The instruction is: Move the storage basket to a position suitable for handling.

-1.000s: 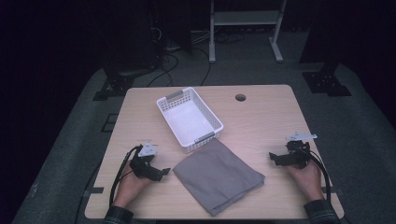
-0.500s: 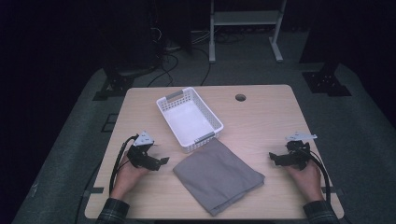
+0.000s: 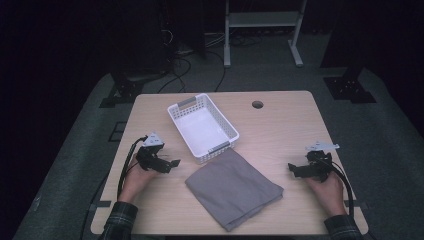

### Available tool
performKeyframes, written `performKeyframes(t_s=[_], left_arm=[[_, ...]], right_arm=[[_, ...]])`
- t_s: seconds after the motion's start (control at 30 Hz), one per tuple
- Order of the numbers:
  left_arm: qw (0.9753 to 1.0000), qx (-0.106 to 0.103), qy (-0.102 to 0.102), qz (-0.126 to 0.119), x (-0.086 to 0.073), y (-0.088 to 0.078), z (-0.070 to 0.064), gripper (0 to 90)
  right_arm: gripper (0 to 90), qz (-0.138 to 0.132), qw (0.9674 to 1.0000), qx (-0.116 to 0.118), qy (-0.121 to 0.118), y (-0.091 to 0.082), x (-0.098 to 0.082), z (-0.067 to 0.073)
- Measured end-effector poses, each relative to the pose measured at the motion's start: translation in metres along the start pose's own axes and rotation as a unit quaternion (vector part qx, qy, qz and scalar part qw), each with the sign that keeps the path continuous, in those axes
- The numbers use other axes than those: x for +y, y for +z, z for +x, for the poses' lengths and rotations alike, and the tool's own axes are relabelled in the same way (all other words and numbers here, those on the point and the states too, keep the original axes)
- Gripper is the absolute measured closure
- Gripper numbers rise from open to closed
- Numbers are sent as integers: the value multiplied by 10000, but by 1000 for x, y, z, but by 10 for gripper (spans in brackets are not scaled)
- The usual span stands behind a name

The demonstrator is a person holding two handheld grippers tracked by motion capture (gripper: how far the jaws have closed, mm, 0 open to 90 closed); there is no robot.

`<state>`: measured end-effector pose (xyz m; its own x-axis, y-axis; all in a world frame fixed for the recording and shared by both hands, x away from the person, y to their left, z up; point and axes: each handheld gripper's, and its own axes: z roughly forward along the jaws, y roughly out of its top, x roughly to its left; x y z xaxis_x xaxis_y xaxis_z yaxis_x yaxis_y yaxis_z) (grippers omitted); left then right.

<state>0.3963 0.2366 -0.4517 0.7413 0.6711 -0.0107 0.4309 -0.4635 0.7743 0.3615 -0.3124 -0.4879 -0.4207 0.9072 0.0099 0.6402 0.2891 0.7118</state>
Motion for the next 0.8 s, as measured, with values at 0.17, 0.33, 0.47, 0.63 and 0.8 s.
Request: performKeyframes(t_s=[0.17, 0.33, 0.47, 0.63, 0.8], left_arm=[[10000, -41, -27, -77, 7, 5, 4, 0], [9998, -101, 22, -186, 16, 11, 5, 0], [9997, -139, 107, -167, 26, 18, 4, 0], [9996, -206, 128, -116, 30, 24, 3, 0], [9995, -239, 182, -84, 37, 32, 0, 0]], right_arm=[[0, 0, 10000, -6, 7, 0, 0, 0], [0, 6, 10000, -25, 40, 0, 0, 1], [0, 5, 10000, -29, 44, 0, 0, 1], [0, 5, 10000, -37, 51, 0, 0, 1], [0, 5, 10000, -38, 53, 0, 0, 1]])
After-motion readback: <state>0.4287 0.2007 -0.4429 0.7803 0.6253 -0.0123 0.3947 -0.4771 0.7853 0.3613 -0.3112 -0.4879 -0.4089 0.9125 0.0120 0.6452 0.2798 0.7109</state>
